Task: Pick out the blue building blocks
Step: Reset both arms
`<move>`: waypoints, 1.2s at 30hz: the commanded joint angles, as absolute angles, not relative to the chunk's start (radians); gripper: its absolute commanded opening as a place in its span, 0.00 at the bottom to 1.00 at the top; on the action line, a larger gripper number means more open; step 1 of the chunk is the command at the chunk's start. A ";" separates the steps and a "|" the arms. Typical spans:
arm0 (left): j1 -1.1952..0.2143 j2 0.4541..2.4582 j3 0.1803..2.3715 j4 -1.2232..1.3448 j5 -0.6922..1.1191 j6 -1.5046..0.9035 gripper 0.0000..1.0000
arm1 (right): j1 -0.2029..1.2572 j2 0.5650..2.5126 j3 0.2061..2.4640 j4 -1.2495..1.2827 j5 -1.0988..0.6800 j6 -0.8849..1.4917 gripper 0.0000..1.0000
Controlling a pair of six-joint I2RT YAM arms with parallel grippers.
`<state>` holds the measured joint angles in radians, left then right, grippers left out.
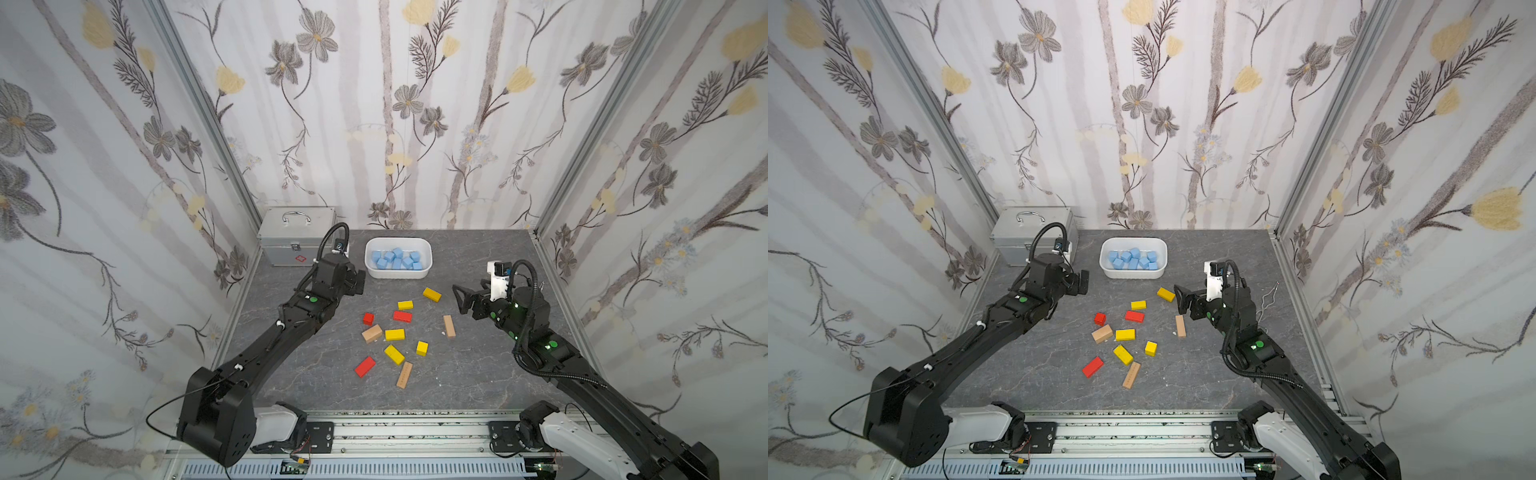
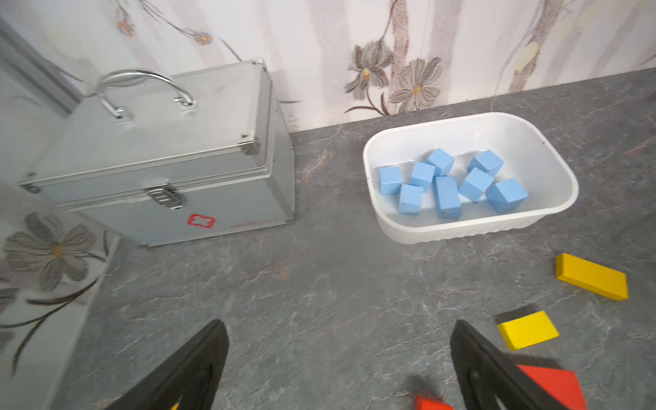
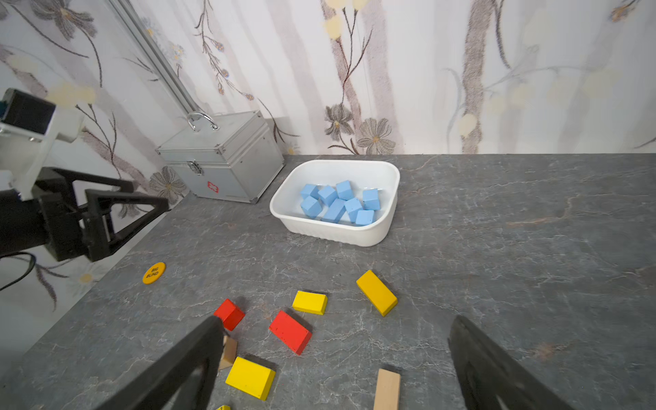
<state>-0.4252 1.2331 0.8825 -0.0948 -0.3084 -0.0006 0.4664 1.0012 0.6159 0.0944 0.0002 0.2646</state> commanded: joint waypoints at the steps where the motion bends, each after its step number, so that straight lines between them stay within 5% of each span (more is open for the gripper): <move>1: -0.407 1.123 0.762 0.025 -0.438 0.028 1.00 | 0.451 0.932 0.583 0.099 0.109 0.219 1.00; 8: -0.399 0.952 0.538 0.245 -0.563 0.066 1.00 | 0.386 0.774 0.479 0.161 0.219 0.214 1.00; 16: -0.353 1.051 0.528 0.231 -0.652 0.012 1.00 | 0.335 0.717 0.407 0.277 0.223 0.239 1.00; 22: -0.287 1.164 0.501 0.301 -0.646 -0.014 1.00 | 0.326 0.779 0.427 0.301 0.134 0.234 1.00; 36: -0.182 1.351 0.422 0.577 -0.575 -0.056 1.00 | 0.267 0.978 0.452 0.367 0.416 0.278 1.00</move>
